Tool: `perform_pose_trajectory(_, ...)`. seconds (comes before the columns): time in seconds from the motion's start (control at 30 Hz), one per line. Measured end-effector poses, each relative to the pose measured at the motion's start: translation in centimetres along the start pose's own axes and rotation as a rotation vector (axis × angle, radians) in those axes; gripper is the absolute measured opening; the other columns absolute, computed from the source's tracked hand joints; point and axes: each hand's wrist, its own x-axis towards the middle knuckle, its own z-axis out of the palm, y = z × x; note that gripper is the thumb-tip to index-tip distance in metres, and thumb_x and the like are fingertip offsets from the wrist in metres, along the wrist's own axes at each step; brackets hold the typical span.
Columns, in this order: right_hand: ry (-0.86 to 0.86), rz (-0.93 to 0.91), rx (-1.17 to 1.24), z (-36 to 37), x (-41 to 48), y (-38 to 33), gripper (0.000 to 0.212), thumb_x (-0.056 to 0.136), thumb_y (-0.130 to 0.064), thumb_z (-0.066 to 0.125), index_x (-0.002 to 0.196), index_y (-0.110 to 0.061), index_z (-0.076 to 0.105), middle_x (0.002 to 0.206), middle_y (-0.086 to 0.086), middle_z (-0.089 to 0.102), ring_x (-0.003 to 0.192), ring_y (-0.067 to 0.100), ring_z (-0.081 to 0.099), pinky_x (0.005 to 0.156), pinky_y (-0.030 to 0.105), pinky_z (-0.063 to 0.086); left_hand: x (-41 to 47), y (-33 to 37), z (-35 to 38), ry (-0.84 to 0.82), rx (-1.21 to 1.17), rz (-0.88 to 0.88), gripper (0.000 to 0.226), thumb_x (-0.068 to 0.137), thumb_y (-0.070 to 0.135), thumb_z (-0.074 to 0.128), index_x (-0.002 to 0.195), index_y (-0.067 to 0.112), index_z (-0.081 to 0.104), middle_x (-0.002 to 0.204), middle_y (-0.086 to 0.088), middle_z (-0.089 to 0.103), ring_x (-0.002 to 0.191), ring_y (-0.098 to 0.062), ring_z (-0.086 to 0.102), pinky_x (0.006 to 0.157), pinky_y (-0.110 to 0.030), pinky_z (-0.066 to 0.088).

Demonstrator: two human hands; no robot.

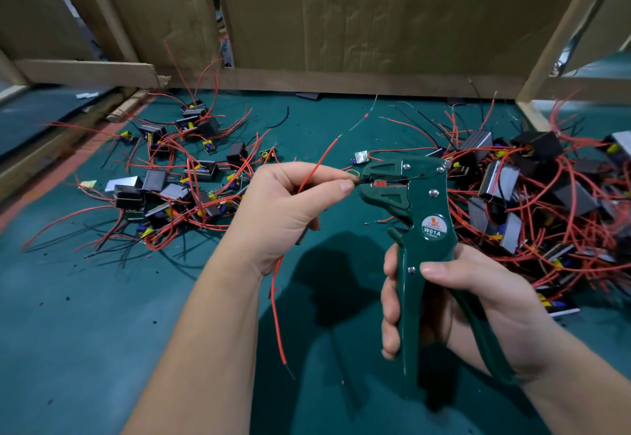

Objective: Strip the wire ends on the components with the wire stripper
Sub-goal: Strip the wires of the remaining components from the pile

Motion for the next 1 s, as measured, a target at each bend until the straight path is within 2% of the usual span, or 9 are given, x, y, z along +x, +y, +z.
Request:
perform_pose_trajectory(0.13, 0.007, 0.003, 0.001, 0.1, 0.1, 0.1, 0.04, 0.064, -0.028, 0.08, 0.091, -0.004, 0.064, 0.071, 0.027, 0.058, 0.059, 0.04, 0.061, 0.062, 0.049, 0.051, -0.1, 0.0, -0.2, -0.01, -0.003, 0.002, 0.02, 0.077, 0.014, 0.073, 0.067, 0.031, 0.077, 0.049, 0.008, 0.053, 0.04, -0.008, 0.043, 0.037, -0.012, 0.029)
perform_pose_trajectory(0.27, 0.114, -0.007, -0.026, 0.3, 0.1, 0.3, 0.03, 0.064, -0.027, 0.076, 0.082, -0.007, 0.063, 0.063, 0.025, 0.055, 0.05, 0.036, 0.057, 0.054, 0.045, 0.049, 0.0, 0.0, 0.2, -0.033, -0.039, 0.0, 0.012, 0.076, 0.024, 0.067, 0.072, 0.03, 0.077, 0.052, 0.01, 0.054, 0.047, -0.006, 0.046, 0.041, -0.015, 0.036)
perform_pose_trajectory(0.43, 0.235, -0.051, 0.002, 0.6, 0.5, 0.5, 0.03, 0.054, -0.027, 0.074, 0.066, -0.007, 0.056, 0.052, 0.018, 0.044, 0.034, 0.027, 0.045, 0.043, 0.036, 0.046, -0.1, 0.0, 0.3, -0.175, -0.172, -0.02, 0.047, 0.089, 0.055, 0.036, 0.066, 0.027, 0.065, 0.063, 0.006, 0.051, 0.058, -0.006, 0.05, 0.048, -0.02, 0.043)
perform_pose_trajectory(0.5, 0.206, -0.032, 0.046, 0.3, 0.6, 0.3, 0.038, 0.048, -0.032, 0.082, 0.069, -0.008, 0.06, 0.057, 0.017, 0.049, 0.04, 0.029, 0.05, 0.044, 0.038, 0.048, -0.2, -0.1, 0.6, -0.235, -0.123, -0.056, 0.054, 0.089, 0.058, 0.028, 0.058, 0.025, 0.057, 0.065, -0.002, 0.054, 0.053, -0.007, 0.048, 0.047, -0.019, 0.042)
perform_pose_trajectory(0.57, 0.168, -0.054, 0.122, -0.2, 0.6, 0.1, 0.049, 0.045, -0.033, 0.085, 0.082, -0.007, 0.067, 0.07, 0.022, 0.058, 0.056, 0.035, 0.06, 0.056, 0.048, 0.054, -0.3, 0.0, 0.7, -0.231, -0.105, -0.079, 0.057, 0.091, 0.061, 0.027, 0.056, 0.024, 0.052, 0.067, -0.006, 0.053, 0.051, -0.007, 0.048, 0.047, -0.018, 0.042)
perform_pose_trajectory(0.63, 0.171, -0.11, 0.165, -0.6, 0.6, -0.2, 0.054, 0.045, -0.03, 0.085, 0.09, -0.005, 0.068, 0.079, 0.025, 0.062, 0.067, 0.039, 0.064, 0.065, 0.055, 0.055, -0.2, 0.1, 0.5, -0.19, -0.095, -0.08, 0.053, 0.09, 0.06, 0.036, 0.054, 0.023, 0.05, 0.069, -0.006, 0.052, 0.05, -0.007, 0.048, 0.048, -0.017, 0.041)
perform_pose_trajectory(0.77, 0.142, -0.084, 0.212, -1.0, 0.5, -0.7, 0.047, 0.053, -0.027, 0.075, 0.093, -0.002, 0.068, 0.082, 0.026, 0.061, 0.069, 0.041, 0.064, 0.066, 0.054, 0.055, 0.0, 0.1, 0.3, -0.057, -0.043, -0.042, 0.042, 0.086, 0.04, 0.061, 0.048, 0.021, 0.06, 0.062, 0.008, 0.053, 0.048, -0.005, 0.046, 0.044, -0.012, 0.037)
perform_pose_trajectory(0.83, 0.094, -0.006, 0.208, -0.8, 0.3, -0.7, 0.051, 0.052, -0.026, 0.078, 0.095, -0.001, 0.067, 0.082, 0.028, 0.06, 0.069, 0.043, 0.063, 0.066, 0.054, 0.054, 0.0, 0.2, 0.3, -0.022, -0.051, -0.015, 0.035, 0.077, 0.04, 0.061, 0.047, 0.021, 0.064, 0.06, 0.011, 0.054, 0.05, -0.001, 0.047, 0.043, -0.013, 0.039)
perform_pose_trajectory(1.0, -0.122, 0.122, 0.244, 0.0, 0.1, -0.2, 0.048, 0.066, -0.024, 0.074, 0.103, 0.003, 0.063, 0.086, 0.03, 0.06, 0.075, 0.044, 0.062, 0.07, 0.054, 0.052, 0.0, 0.0, 0.3, -0.062, -0.012, 0.027, 0.041, 0.085, 0.03, 0.059, 0.045, 0.021, 0.059, 0.06, 0.012, 0.047, 0.051, -0.004, 0.042, 0.045, -0.016, 0.037)
